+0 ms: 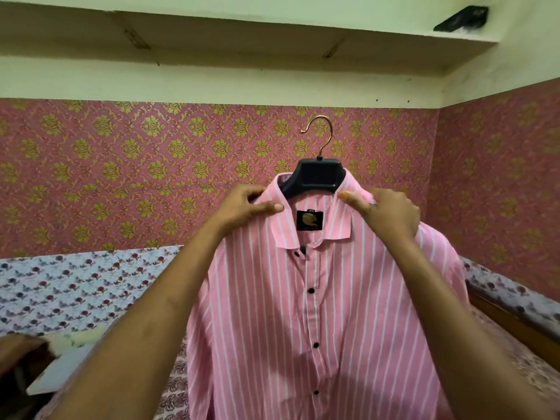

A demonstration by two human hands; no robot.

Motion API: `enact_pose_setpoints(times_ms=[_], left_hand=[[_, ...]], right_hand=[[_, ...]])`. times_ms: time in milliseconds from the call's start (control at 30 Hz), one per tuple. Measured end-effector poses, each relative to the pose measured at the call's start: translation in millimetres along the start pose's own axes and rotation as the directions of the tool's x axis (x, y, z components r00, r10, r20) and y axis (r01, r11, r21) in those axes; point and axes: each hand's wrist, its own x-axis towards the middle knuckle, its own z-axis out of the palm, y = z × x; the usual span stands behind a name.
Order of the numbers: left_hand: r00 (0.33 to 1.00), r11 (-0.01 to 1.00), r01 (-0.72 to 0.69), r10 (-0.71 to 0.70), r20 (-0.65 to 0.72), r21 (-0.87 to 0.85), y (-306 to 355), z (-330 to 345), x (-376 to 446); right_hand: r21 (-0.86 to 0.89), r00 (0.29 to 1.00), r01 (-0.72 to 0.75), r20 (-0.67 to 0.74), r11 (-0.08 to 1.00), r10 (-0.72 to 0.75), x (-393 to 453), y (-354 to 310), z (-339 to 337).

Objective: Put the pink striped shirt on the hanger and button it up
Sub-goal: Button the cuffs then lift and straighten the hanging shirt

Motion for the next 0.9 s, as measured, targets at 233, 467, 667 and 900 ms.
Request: enact_pose_setpoints(times_ms=[233, 467, 667, 900], left_hand=[[0.995, 1.000, -0.004, 0.007, -0.104, 0.023, -6, -16, 15], [0.994, 1.000, -0.009, 0.010, -0.108, 0.010, -9, -33, 18], [0.990, 0.996, -0.080, 0.075, -0.119, -0.034, -17, -38, 11], [0.987, 0.990, -0.064, 0.044, -0.157, -0.125, -24, -30, 2]], right_hand=[[0.341, 0.953, -0.114, 0.304, 0.933, 0.005, -8, 55, -7], [0.530, 0.840, -0.506, 0.481, 0.680, 0.250, -27, 100, -1], [0.741, 0.873, -0.479, 0.456, 0.471, 0.172, -38, 99, -12], [0.353, 0.908, 0.172, -0.420, 0.920, -0.008, -23, 85, -24]])
